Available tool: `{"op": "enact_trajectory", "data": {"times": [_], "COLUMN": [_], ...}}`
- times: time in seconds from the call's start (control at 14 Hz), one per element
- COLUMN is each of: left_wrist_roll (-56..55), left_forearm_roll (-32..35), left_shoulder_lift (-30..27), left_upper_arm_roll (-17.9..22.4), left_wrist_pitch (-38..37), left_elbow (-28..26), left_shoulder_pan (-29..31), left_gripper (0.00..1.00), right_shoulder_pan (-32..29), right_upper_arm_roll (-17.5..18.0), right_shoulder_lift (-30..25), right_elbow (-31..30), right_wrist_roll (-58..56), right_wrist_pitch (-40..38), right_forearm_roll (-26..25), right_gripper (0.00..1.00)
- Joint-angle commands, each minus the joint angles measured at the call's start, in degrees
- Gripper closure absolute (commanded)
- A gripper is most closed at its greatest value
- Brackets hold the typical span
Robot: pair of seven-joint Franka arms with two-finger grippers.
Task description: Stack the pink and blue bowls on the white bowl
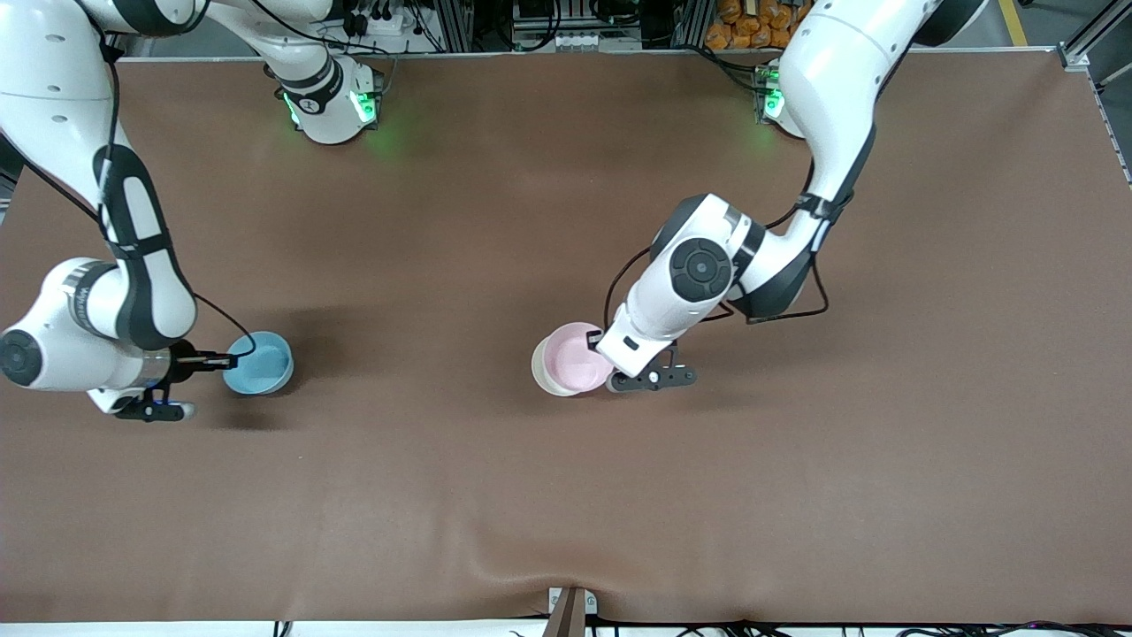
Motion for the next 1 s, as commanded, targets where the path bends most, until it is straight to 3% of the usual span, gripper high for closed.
{"op": "enact_trajectory", "data": {"times": [0.0,0.93], "left_wrist_roll": [-0.8,0.1], "left_forearm_roll": [-0.4,0.2], "left_shoulder_lift": [1.8,6.3], "left_upper_arm_roll": [0.7,0.9], "left_wrist_pitch": [1.6,7.6], "left_elbow": [2.1,1.6], "left_shoulder_pan": [-1.5,-2.6], "left_gripper": [1.0,1.0], "right_shoulder_pan": [-0.7,-1.2], "right_upper_arm_roll": [0.5,0.5], "right_shoulder_lift": [-4.0,-8.7], "right_elbow": [0.8,0.4], "right_wrist_roll": [-1.7,-2.0], "right_wrist_pitch": [-3.9,-12.3], "right_forearm_roll": [1.0,6.5], "right_gripper": [1.0,1.0]}}
